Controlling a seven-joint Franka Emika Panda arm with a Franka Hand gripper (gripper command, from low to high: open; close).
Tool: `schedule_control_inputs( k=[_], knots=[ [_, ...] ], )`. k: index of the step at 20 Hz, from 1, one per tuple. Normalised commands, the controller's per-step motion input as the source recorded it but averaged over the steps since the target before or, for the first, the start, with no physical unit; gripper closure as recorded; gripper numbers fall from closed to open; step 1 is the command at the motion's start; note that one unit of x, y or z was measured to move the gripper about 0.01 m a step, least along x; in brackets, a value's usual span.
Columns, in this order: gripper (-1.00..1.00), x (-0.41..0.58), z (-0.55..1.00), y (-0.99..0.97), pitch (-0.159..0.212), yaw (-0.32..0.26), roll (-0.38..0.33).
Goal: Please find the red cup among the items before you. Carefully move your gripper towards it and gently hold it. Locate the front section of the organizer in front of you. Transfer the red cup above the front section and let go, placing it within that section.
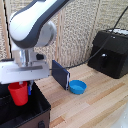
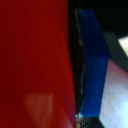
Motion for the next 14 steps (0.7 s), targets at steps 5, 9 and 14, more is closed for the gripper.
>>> schedule_control_inputs(
  k=[5,9,14],
  knots=[
    [-1.00,0.326,0.41,-0.14,-0.117,0.234,0.032],
    [-1.00,0.218,0.33,-0.27,-0.239,0.219,-0.028],
    [-1.00,0.100,0.09,-0.21,-0.290,0.200,-0.146]
  ],
)
